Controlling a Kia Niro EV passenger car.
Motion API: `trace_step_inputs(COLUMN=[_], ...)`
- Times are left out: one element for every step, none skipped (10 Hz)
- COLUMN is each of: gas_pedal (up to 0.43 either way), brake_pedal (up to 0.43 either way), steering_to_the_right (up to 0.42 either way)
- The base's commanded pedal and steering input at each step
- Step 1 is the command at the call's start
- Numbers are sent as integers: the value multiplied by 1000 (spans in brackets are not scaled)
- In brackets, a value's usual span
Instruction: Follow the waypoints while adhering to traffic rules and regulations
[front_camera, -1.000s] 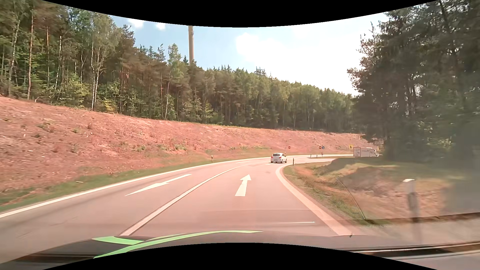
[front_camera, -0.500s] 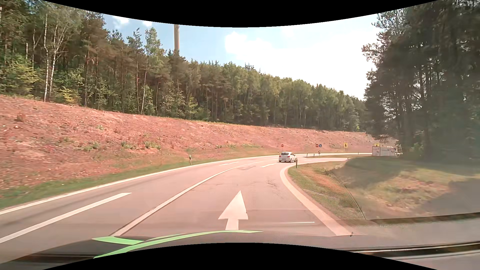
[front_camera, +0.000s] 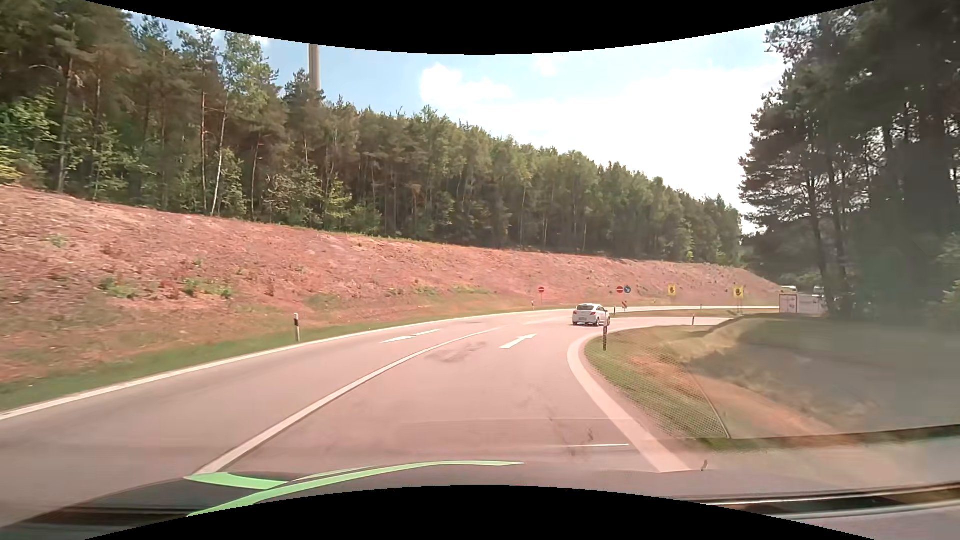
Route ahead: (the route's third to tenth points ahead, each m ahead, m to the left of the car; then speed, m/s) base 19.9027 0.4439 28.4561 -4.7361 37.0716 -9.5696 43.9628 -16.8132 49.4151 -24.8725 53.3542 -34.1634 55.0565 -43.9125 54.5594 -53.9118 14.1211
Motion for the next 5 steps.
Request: trace_step_inputs(gas_pedal=[0,0,0,0,0], brake_pedal=[0,0,0,0,0], steering_to_the_right=[62,64,67,71,76])
